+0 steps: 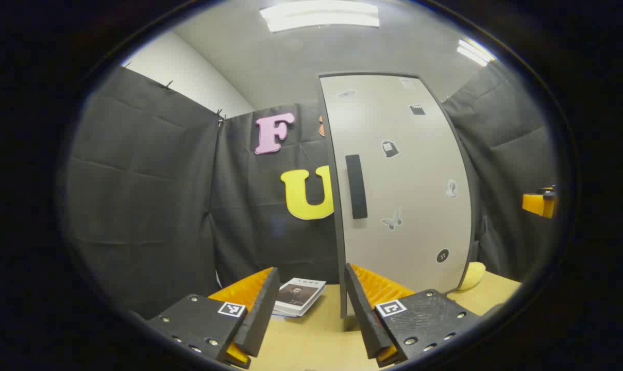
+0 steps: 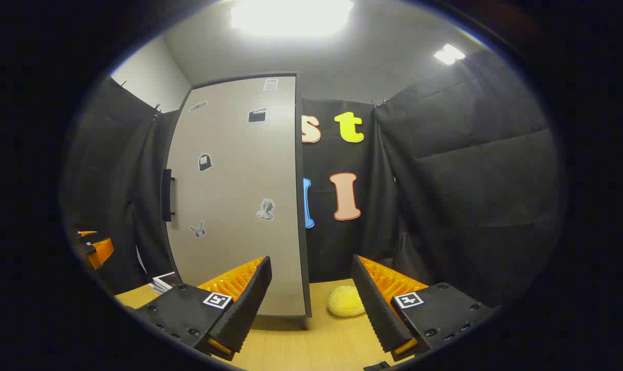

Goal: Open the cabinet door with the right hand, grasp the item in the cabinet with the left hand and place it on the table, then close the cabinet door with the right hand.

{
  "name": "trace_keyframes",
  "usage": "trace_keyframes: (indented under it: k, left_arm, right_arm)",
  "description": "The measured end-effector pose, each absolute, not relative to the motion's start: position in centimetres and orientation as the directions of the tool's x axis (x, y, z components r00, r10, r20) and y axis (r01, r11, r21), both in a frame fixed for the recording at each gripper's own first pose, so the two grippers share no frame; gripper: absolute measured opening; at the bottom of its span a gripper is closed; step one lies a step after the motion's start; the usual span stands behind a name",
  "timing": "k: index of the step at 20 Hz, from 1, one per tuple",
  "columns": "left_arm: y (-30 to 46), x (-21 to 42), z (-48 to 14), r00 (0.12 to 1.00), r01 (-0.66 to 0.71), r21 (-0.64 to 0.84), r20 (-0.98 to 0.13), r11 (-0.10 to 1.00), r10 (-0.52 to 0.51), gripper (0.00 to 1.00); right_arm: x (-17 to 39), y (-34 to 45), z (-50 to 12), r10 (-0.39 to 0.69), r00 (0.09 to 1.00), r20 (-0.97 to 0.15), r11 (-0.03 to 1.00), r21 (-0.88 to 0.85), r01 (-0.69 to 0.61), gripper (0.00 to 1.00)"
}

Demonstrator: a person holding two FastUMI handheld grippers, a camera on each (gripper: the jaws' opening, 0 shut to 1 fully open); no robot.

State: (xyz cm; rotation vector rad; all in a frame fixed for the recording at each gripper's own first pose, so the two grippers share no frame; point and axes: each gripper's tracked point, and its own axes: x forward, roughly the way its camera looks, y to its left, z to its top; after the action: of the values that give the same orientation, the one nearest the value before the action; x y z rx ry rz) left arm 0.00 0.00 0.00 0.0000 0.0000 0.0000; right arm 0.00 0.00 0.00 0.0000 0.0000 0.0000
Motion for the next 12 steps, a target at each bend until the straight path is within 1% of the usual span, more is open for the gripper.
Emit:
trace_keyframes:
  k: [11,12]
  left_arm:
    - [0.3,-0.27,0.08,1.0,-0.016,0.003,0.007,1.0,0.016,0.76]
    - [0.26,-0.25,0.05,1.0,-0.017,0.004,0.007,1.0,0.017,0.76]
  right_arm:
    - [-0.17,0.22,-0.05,0.014,1.0,-0.004,1.0,0.009,-0.013,0.98]
    - [-0.21,0.32,-0.02,0.016,1.0,-0.004,1.0,0.011,-0.016,0.96]
